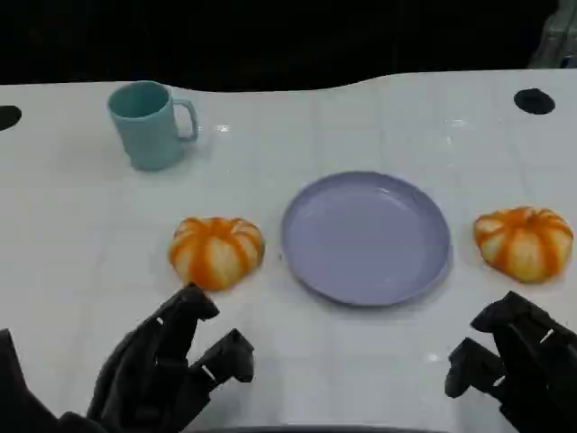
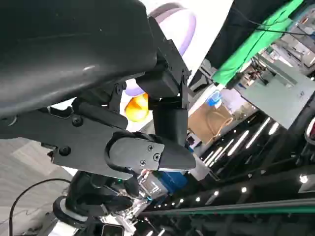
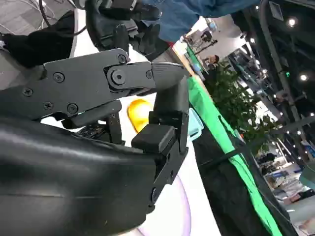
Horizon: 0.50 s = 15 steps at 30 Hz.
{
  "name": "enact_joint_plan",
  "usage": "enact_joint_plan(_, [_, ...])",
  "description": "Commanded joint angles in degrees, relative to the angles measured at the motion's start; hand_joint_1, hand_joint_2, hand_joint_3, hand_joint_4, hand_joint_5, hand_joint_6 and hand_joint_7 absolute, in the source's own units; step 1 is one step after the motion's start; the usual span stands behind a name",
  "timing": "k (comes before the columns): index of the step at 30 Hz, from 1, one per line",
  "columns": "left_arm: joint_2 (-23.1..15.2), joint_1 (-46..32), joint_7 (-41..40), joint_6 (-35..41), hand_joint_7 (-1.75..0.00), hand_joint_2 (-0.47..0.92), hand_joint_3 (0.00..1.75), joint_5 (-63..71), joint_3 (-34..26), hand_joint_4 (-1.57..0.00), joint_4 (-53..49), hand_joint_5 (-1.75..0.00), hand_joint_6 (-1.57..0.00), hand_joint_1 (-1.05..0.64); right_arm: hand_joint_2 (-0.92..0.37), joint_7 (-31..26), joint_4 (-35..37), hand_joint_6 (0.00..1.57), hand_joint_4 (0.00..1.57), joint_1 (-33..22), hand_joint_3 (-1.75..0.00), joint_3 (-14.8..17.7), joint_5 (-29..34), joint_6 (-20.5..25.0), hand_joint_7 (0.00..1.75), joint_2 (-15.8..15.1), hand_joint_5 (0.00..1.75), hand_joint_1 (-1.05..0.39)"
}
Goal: Grasp the bread from the table and place it into the plate.
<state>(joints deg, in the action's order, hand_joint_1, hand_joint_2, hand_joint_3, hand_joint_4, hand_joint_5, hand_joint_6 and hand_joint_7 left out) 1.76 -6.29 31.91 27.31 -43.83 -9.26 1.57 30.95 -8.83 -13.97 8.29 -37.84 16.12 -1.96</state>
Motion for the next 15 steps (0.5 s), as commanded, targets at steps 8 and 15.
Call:
enact_joint_plan(8, [-0.53,-0.57,-0.55,0.44,-1.34,0.92,0.18,-0.49,-0.58,-0.7,1.2,-1.71,-0.66,-0.64,-0.92,-0.37,-0.85,0.71,0.64,-0.54,-0.25,0.31,-0.36,-0.1,1.09,-0.41,1.6,-0.53])
enact_joint_plan(15, [-0.44,-0.6,-0.32,0.15,-1.33,0.92,0.19,-0.53,-0.57,-0.69,1.1,-1.72,-0.65,-0.64,-0.92,-0.05,-0.82,0.7,0.63,-0.57,-0.26,0.16,-0.12,-0.33,1.09,-0.6,1.6,-0.53])
